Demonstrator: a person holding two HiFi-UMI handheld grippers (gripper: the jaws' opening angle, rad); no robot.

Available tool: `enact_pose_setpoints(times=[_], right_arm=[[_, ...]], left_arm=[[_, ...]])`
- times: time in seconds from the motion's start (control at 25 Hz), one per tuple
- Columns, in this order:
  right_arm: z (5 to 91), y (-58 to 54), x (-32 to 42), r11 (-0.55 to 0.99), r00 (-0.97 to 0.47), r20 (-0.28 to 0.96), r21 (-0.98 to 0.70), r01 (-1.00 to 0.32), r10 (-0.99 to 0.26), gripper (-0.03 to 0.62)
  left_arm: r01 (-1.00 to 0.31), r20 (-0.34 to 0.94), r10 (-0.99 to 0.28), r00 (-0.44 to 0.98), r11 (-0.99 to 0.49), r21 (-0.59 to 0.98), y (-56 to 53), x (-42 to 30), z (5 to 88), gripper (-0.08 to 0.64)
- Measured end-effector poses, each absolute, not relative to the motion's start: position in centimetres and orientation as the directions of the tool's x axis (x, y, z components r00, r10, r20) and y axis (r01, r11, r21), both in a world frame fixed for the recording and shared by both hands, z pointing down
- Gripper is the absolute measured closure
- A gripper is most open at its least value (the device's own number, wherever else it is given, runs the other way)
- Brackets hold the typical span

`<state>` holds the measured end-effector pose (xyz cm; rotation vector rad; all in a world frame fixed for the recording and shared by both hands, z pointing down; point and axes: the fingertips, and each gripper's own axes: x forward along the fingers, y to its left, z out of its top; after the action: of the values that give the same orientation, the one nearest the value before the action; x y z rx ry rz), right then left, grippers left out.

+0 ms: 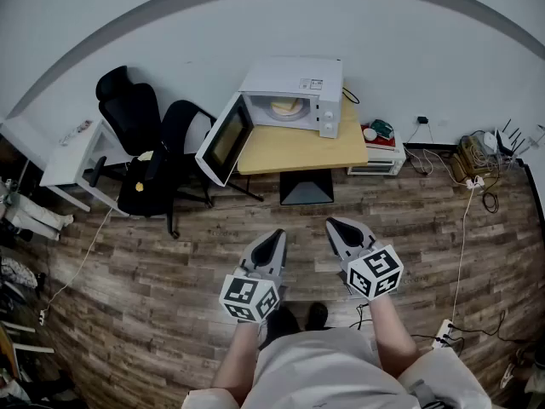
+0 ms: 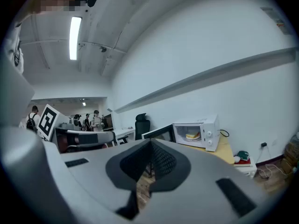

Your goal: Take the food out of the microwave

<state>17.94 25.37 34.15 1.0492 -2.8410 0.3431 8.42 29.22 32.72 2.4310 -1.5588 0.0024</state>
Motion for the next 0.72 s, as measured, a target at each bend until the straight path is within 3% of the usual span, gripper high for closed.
enact_pose_setpoints(times=[0.72], right_arm=[[33.1,25.9,19.2,0.743,-0.754,0.129,-0.128,-0.657,-0.644,0.594]], left_arm=[[-0.913,0.127,-0.913,0.388,-0.362,0.187,29.2,9.2,32.0,0.548]])
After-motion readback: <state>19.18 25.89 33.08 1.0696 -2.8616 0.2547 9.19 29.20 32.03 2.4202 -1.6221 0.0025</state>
